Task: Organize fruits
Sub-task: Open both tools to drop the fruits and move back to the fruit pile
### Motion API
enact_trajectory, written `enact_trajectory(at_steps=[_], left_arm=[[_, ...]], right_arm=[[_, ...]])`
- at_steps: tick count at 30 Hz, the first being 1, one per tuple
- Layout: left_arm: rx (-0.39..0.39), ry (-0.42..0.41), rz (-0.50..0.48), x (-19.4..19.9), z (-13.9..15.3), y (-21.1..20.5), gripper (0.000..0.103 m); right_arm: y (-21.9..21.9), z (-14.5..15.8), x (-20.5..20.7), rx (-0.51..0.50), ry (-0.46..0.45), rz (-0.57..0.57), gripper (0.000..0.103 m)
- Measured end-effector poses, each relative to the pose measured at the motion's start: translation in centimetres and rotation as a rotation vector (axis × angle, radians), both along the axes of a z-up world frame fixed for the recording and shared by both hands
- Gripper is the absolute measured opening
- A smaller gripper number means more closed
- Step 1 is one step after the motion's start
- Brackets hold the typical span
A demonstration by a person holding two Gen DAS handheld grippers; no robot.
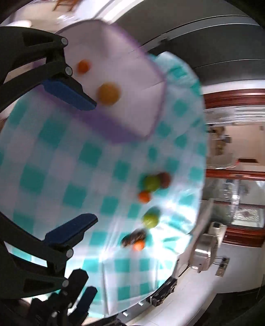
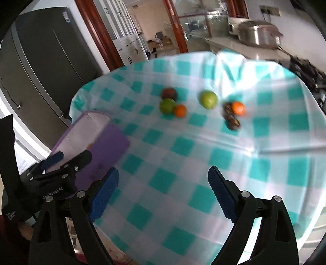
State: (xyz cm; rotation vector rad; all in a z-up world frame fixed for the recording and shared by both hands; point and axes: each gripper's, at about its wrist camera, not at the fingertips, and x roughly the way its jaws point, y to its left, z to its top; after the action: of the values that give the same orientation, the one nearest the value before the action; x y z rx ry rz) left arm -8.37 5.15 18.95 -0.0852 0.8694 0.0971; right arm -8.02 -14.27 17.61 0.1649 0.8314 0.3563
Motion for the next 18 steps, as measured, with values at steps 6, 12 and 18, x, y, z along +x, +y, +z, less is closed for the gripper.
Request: enact_trajectory(at_steps=[6, 12, 18], left_arm=[[0.036, 0.092, -0.057, 0.3, -2.4, -4.9, 0.101], [0.051, 0.154, -0.123, 2.0, -4.8, -8.1, 0.101], [0.062, 0.225, -0.204, 4.3, -7.8, -9.7, 0.101]], right_arm=[[-5.5, -2.2, -2.0, 0.011, 0.039, -0.024, 0.087], [-8.8, -4.8, -1.9, 0.033, 0.088, -0.084, 0.087], [-9.3, -7.4, -0.5, 0.031, 0.141, -0.116, 0.087]])
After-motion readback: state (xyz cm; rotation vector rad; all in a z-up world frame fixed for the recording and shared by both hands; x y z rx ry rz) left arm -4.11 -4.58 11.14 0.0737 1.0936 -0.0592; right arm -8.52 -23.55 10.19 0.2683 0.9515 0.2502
